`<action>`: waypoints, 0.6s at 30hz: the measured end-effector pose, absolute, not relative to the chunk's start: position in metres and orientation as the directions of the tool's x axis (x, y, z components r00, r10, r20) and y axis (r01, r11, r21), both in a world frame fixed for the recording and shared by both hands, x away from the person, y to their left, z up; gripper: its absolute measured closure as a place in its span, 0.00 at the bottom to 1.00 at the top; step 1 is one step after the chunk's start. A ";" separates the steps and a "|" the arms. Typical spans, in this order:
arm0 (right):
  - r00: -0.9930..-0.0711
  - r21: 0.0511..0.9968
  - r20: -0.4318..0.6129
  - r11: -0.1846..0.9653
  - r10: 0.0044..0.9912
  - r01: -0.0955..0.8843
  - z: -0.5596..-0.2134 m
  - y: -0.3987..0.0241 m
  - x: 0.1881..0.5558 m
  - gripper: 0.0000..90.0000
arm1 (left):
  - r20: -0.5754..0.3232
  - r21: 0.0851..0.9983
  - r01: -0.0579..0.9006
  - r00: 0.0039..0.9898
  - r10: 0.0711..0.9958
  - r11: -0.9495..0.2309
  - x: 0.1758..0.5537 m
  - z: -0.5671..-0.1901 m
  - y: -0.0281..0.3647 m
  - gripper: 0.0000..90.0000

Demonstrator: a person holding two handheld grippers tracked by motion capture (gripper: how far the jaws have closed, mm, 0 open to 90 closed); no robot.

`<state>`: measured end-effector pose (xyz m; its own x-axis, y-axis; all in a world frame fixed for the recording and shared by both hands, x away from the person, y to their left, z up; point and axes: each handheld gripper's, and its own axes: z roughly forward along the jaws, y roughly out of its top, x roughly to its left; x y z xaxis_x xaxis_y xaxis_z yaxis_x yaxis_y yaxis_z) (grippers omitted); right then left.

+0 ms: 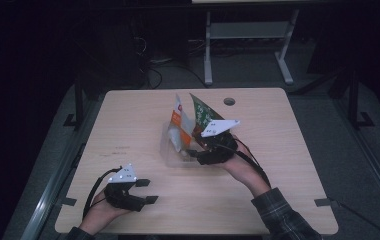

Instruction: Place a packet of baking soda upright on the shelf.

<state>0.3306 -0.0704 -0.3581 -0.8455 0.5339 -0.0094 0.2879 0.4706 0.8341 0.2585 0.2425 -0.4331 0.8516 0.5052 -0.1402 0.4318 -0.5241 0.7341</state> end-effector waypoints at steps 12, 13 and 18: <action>-0.862 0.820 0.026 0.483 0.506 0.309 -0.379 -0.109 0.303 0.43 | -0.108 0.712 0.397 0.877 0.469 -0.579 0.257 -0.435 0.241 0.34; -0.864 0.819 0.027 0.485 0.502 0.307 -0.381 -0.113 0.300 0.43 | -0.099 0.710 0.391 0.879 0.466 -0.586 0.257 -0.436 0.240 0.34; -0.874 0.814 0.045 0.489 0.484 0.313 -0.390 -0.130 0.288 0.40 | -0.082 0.704 0.377 0.885 0.458 -0.602 0.255 -0.436 0.240 0.32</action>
